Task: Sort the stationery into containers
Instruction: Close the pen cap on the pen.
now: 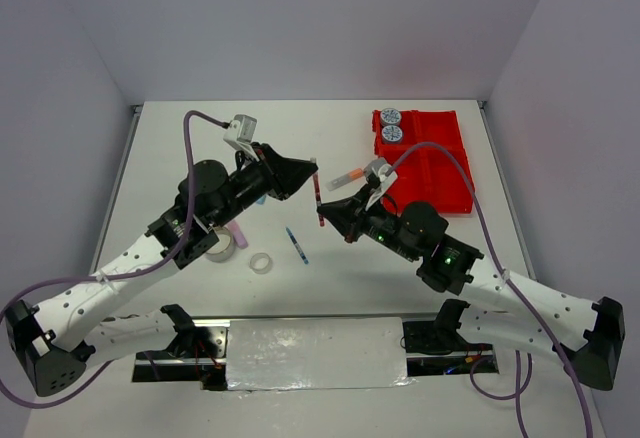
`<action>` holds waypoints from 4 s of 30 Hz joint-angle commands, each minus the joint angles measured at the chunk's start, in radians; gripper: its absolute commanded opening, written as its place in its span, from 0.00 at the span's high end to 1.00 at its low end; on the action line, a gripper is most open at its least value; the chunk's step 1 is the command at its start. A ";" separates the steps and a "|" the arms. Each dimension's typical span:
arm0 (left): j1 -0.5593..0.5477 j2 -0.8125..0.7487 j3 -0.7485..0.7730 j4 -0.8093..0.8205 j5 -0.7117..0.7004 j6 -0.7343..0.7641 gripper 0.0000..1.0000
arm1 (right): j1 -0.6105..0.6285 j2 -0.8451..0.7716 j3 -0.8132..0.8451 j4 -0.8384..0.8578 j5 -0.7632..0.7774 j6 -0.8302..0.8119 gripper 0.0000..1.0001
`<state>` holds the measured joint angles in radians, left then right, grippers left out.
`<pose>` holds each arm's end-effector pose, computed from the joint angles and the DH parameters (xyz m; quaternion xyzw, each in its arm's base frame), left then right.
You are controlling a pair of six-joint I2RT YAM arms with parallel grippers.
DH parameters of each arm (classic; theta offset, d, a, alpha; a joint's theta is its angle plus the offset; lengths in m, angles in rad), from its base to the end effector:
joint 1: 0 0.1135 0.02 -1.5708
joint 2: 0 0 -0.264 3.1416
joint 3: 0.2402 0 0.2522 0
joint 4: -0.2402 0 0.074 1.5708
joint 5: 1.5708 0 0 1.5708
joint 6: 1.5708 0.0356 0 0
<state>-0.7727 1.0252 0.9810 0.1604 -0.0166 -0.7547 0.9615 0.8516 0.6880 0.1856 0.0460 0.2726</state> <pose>0.1717 -0.1666 0.4010 -0.0002 0.6649 -0.5126 0.5433 0.1199 0.1689 0.3338 -0.2206 0.6636 0.4004 0.5922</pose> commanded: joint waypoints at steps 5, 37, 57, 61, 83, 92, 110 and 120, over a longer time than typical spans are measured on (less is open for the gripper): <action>-0.007 0.012 0.024 -0.061 0.087 0.032 0.85 | 0.003 -0.075 -0.010 0.201 -0.048 -0.122 1.00; -0.007 0.010 0.010 0.008 0.214 0.098 1.00 | 0.002 -0.069 0.031 0.157 -0.102 -0.107 0.94; -0.007 -0.034 -0.016 0.103 0.418 0.198 1.00 | 0.002 0.015 0.070 0.129 -0.172 -0.112 0.82; -0.005 -0.016 -0.010 0.100 0.432 0.204 1.00 | 0.003 0.012 0.073 0.144 -0.153 -0.098 1.00; -0.008 -0.071 0.048 0.074 0.259 0.209 0.01 | 0.003 0.006 0.114 0.066 -0.199 -0.092 1.00; -0.007 -0.148 0.016 0.145 0.264 0.242 0.09 | 0.002 0.052 0.165 0.014 -0.242 -0.088 1.00; -0.007 -0.132 0.007 0.126 0.268 0.261 0.34 | 0.003 0.064 0.171 0.012 -0.247 -0.078 1.00; -0.008 -0.116 -0.002 0.120 0.268 0.259 0.46 | 0.002 0.060 0.176 0.012 -0.253 -0.075 1.00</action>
<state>-0.7761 0.9096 0.9775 0.2386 0.2546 -0.5194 0.9615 0.9268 0.8131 0.1780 -0.2001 0.1928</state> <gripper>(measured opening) 0.549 0.187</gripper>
